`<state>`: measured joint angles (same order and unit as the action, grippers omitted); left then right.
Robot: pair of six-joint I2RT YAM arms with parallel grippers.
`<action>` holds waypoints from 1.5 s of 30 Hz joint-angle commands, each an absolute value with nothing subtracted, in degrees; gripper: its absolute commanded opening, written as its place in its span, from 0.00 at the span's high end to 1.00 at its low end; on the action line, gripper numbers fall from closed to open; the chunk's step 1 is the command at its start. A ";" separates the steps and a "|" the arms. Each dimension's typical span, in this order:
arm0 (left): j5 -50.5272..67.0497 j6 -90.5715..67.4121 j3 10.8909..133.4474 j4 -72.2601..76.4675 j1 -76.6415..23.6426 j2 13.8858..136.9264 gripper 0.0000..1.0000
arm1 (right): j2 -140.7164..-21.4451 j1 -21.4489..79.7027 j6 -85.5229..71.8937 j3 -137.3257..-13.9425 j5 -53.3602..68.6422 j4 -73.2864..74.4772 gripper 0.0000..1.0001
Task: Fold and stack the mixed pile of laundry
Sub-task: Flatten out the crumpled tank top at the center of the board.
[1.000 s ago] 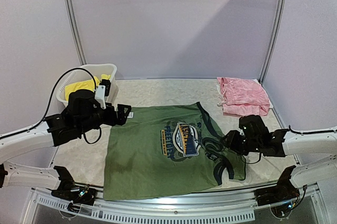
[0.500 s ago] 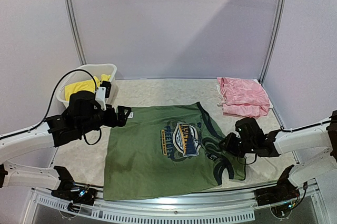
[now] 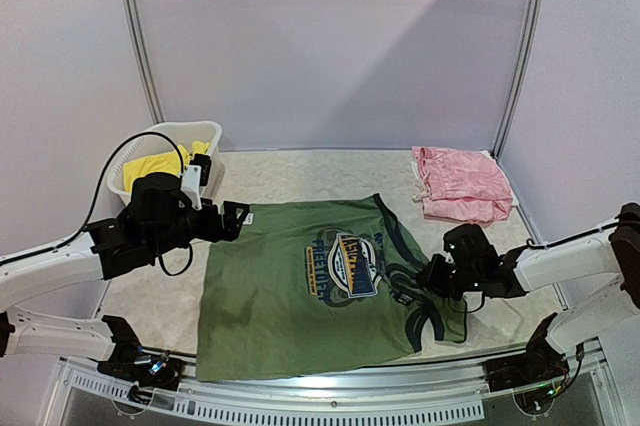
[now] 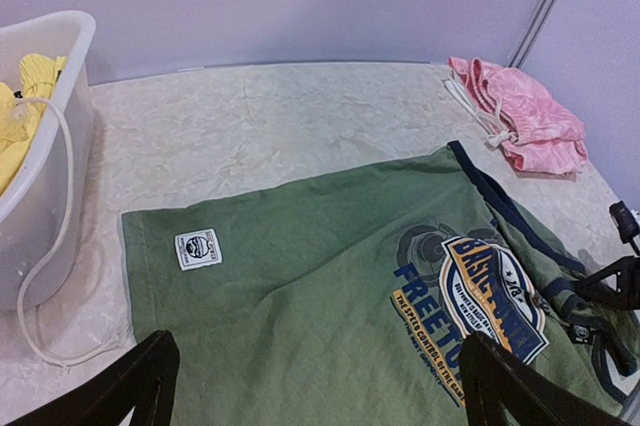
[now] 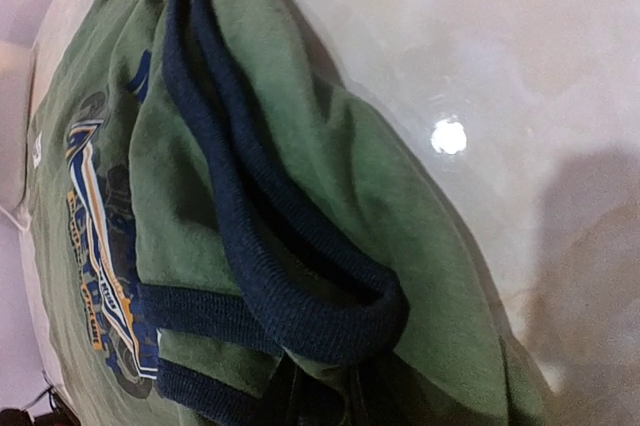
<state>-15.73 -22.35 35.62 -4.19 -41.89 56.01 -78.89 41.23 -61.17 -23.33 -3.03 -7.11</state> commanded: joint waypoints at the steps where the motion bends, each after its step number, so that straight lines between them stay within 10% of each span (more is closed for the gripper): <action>1: -15.96 -22.59 34.14 -4.89 -42.35 55.65 0.00 | -75.07 40.99 -57.76 -27.60 -5.78 2.90 0.87; 12: -14.79 -24.78 33.32 -6.27 -42.36 54.56 0.00 | -72.65 38.32 -46.40 -41.04 -11.05 20.83 1.00; 45: -15.78 -32.19 24.76 -17.53 -42.36 48.57 0.00 | -100.03 20.53 -5.62 -78.19 -19.38 28.72 0.94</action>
